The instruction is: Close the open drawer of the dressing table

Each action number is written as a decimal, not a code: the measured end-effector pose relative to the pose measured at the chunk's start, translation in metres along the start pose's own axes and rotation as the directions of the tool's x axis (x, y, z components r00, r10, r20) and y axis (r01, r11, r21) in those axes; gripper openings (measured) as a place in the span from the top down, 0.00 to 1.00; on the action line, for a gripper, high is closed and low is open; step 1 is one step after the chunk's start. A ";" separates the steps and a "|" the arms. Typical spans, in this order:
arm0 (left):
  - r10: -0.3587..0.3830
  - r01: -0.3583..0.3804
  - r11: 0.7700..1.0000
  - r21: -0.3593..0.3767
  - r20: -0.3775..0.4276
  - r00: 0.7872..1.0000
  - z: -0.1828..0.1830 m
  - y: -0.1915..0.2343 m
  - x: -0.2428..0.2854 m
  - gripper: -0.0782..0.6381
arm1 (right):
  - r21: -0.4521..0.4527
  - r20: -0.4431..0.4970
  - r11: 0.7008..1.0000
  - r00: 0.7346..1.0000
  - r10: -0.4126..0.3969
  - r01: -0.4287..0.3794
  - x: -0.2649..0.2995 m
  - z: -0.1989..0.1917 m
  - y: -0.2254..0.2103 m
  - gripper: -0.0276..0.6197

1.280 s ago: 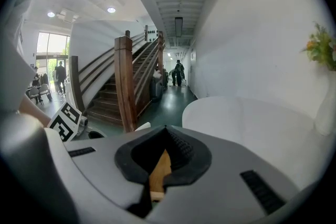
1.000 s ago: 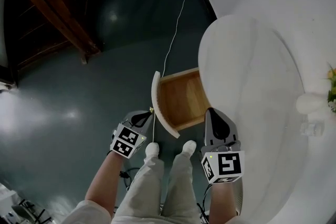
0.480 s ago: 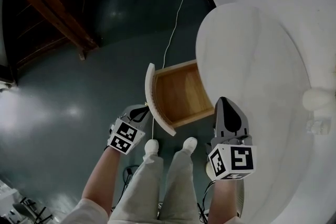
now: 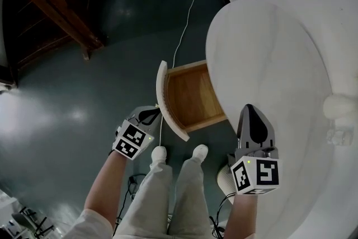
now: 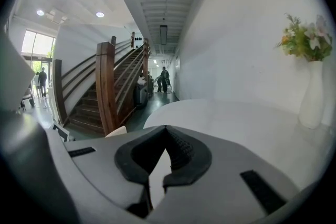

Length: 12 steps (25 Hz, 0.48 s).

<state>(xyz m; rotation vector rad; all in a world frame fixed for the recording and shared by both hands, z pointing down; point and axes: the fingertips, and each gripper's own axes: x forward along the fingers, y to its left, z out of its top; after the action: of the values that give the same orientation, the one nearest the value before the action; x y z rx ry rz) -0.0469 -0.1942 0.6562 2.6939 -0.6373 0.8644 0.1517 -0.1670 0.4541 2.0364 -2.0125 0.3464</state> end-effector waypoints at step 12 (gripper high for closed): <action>-0.026 0.025 1.000 0.015 0.045 0.999 0.020 -0.010 0.027 0.86 | -0.016 -0.005 1.000 1.000 0.007 -0.007 0.005 -0.004 -0.016 0.96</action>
<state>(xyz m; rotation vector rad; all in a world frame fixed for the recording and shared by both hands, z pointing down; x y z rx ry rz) -0.0129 -0.2011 0.6552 2.7355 -0.6075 0.8074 0.1681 -0.1705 0.4593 2.0174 -2.0140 0.3354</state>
